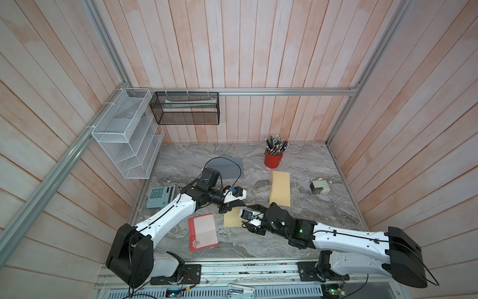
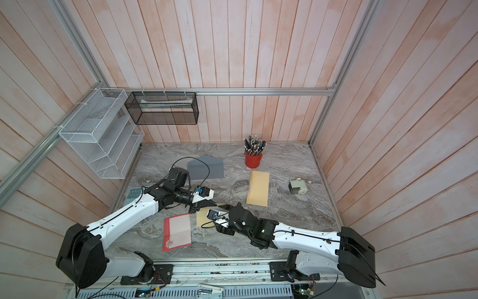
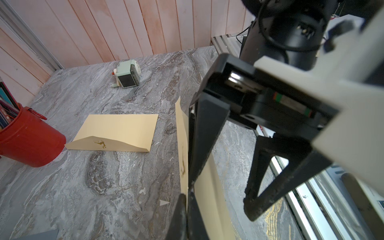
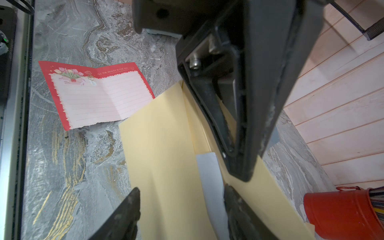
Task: Fold the letter paper in half and place it into the envelope
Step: Place the letter paper in the envelope.
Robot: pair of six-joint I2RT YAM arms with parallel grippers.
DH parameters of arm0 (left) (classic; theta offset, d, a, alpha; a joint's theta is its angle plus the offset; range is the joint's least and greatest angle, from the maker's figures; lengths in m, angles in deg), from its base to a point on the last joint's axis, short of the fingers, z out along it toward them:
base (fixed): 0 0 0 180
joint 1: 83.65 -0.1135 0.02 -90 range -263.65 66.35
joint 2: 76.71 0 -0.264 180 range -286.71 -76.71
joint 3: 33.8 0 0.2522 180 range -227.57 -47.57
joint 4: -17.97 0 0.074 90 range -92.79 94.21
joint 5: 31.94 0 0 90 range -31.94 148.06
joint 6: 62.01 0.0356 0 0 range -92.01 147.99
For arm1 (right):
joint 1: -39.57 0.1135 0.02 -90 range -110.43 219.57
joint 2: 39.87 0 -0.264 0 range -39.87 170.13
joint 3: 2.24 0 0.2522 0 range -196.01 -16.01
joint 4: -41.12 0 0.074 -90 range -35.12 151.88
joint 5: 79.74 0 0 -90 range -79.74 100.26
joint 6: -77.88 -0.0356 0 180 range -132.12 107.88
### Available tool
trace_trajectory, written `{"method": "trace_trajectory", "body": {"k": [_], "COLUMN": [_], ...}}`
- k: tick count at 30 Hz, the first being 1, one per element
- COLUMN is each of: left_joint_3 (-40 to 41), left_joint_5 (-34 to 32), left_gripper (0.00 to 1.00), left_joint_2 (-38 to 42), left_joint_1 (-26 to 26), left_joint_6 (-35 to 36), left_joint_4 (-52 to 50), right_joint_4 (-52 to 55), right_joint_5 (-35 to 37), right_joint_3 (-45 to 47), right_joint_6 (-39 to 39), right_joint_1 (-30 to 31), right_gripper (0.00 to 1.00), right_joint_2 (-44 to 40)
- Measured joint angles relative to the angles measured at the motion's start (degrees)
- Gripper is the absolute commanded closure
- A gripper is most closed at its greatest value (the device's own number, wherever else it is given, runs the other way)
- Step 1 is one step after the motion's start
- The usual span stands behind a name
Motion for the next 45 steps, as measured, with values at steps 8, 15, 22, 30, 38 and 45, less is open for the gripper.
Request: {"method": "trace_trajectory", "body": {"k": [8,15,22,30,38,45], "left_joint_3": [0.0,0.0,-0.8,-1.0,-1.0,-0.1], "left_joint_5": [0.8,1.0,1.3,2.3,2.3,-1.4], "left_gripper": [1.0,1.0,1.0,1.0,1.0,1.0], "left_joint_2": [-0.1,-0.3,-0.3,-0.5,-0.8,-1.1], "left_joint_1": [0.0,0.0,0.0,-0.1,-0.1,-0.1], "left_joint_6": [0.0,0.0,0.0,0.0,-1.5,-13.2], "left_joint_4": [0.0,0.0,0.0,0.0,0.3,8.2], "right_joint_4": [-1.7,-1.8,-1.6,-3.8,-5.5,-5.5], "right_joint_5": [-0.5,-0.6,-1.0,-0.9,-1.2,-1.3], "right_joint_3": [0.9,0.9,1.6,1.9,1.9,4.7], "right_joint_6": [-0.2,-0.5,-0.2,-0.3,-2.7,-7.2], "right_joint_1": [-0.6,-0.7,-0.7,-0.7,-0.8,-1.8], "right_gripper": [0.35,0.35,0.34,0.34,0.34,0.25], "right_joint_2": [0.6,0.7,-3.7,-0.9,1.2,-10.9]}}
